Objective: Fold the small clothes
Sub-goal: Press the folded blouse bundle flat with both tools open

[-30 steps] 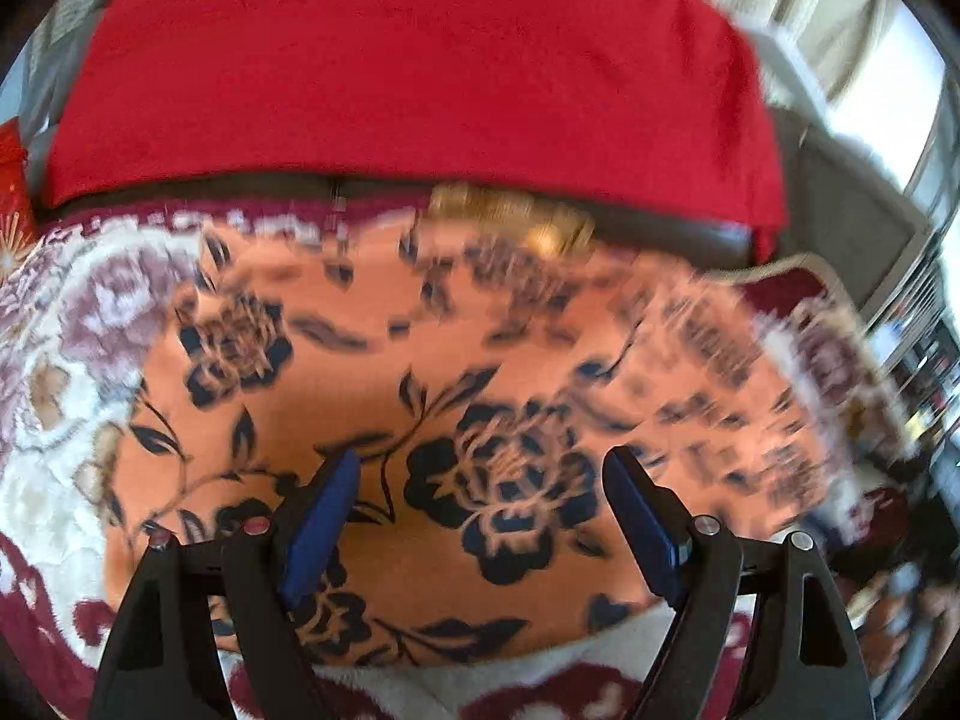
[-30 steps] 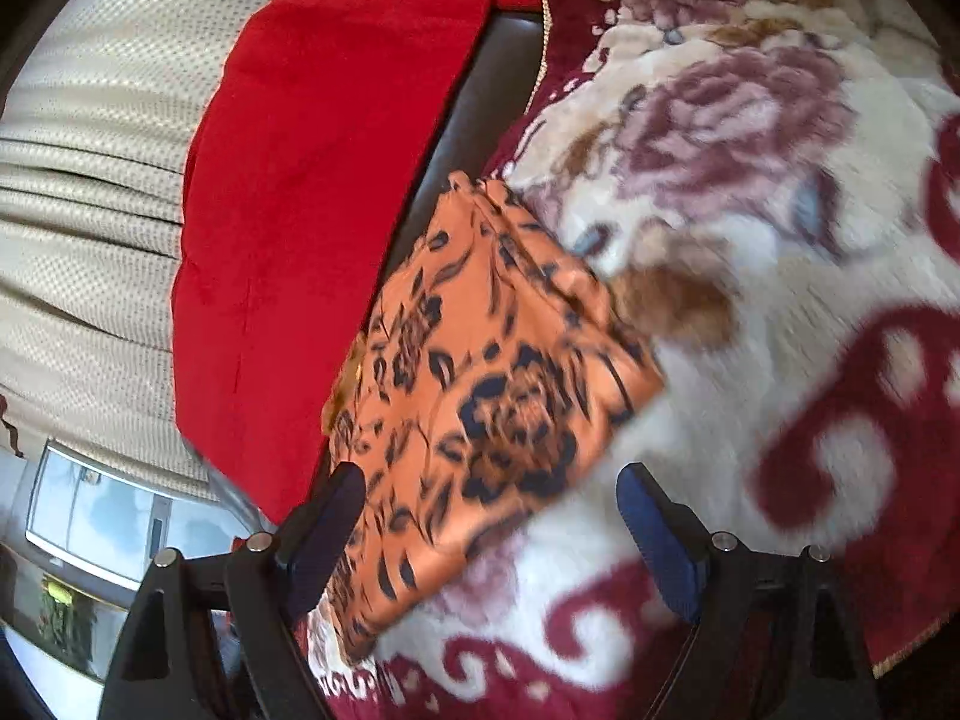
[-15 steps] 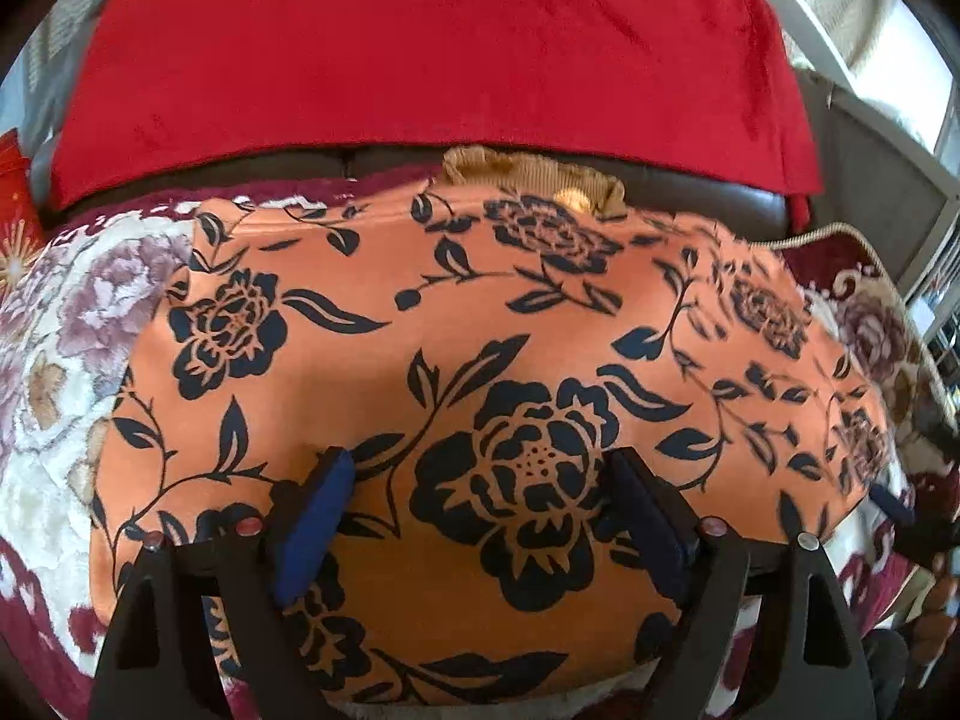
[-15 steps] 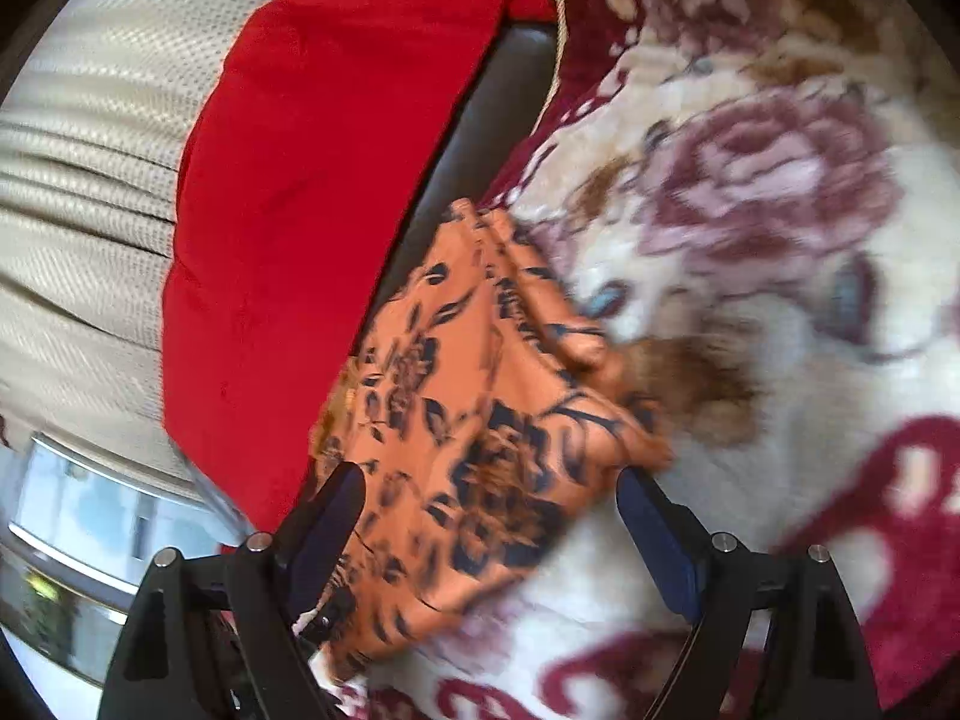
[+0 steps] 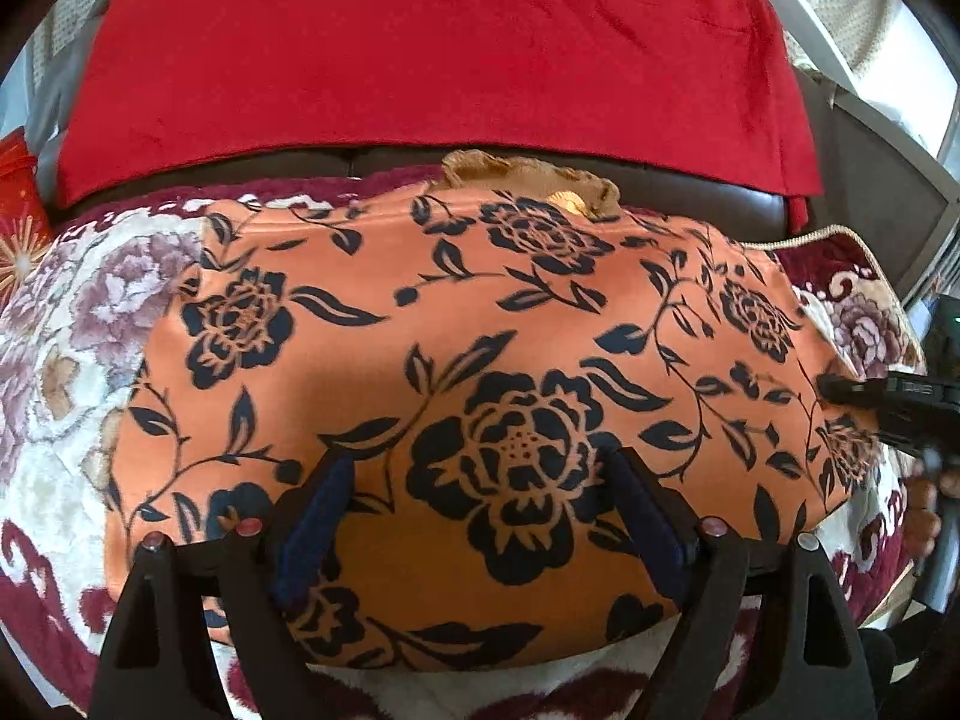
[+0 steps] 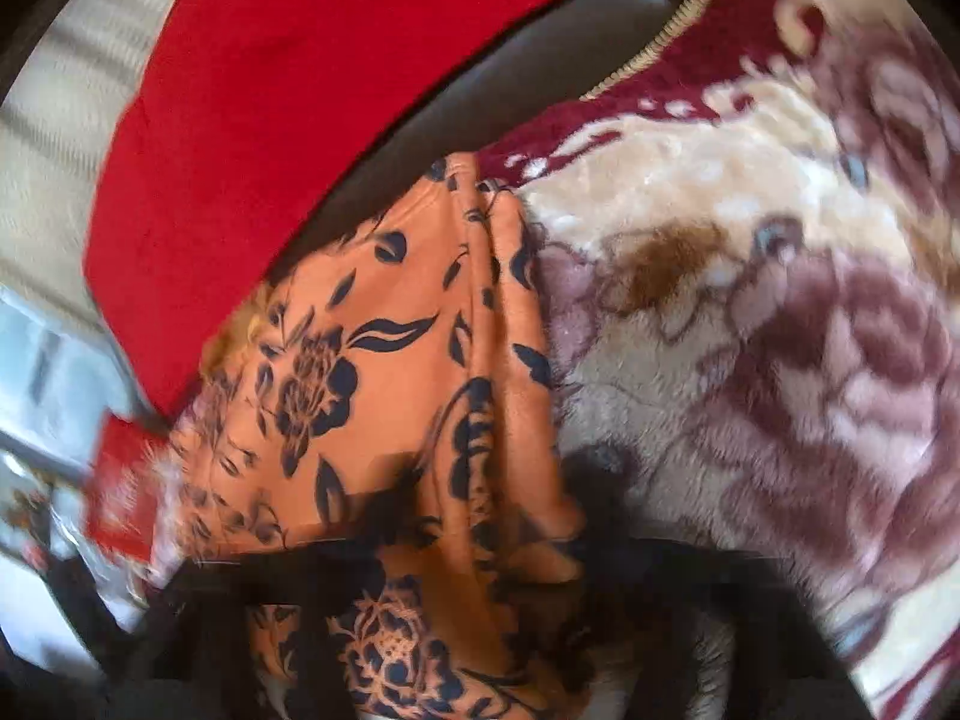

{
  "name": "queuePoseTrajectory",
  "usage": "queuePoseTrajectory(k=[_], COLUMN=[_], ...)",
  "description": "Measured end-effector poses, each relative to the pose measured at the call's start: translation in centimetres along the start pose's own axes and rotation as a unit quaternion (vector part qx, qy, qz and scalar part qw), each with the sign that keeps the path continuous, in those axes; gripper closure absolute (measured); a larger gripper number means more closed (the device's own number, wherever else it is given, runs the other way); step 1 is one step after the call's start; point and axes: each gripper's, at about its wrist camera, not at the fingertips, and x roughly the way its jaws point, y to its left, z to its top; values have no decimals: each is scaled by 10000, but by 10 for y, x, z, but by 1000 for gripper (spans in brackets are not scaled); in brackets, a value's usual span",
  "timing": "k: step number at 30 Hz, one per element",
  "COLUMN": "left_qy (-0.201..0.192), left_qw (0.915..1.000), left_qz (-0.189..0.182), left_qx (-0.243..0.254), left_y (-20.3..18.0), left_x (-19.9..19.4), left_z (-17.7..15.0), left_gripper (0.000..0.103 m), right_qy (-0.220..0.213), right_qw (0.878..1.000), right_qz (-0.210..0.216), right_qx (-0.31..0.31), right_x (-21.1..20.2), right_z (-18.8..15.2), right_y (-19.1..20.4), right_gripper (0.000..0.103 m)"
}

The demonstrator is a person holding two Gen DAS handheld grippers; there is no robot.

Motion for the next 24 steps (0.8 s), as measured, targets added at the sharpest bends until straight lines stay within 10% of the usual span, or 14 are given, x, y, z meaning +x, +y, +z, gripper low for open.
queuePoseTrajectory(k=[7,9,13,16,24], left_qy=[252,179,150,156,69], left_qw=[9994,9996,9998,9996,9995], left_qz=[190,193,138,227,320], left_qx=[113,134,-22,-18,33], left_y=[-1,-1,4,5,1], left_x=[26,20,11,10,-2], left_z=[4,6,10,10,8], left_gripper=[12,12,12,12,12], right_qy=[-313,-674,-1458,-1088,-592], right_qw=[9984,9971,9858,9829,9711], right_qz=[-475,-248,289,1170,1441], right_qx=[79,264,780,915,1808], right_x=[-16,-30,-72,-69,-8], right_z=[-7,-22,-63,-99,-102], right_y=[1,-1,3,22,27], right_gripper=[69,9,8,8,8])
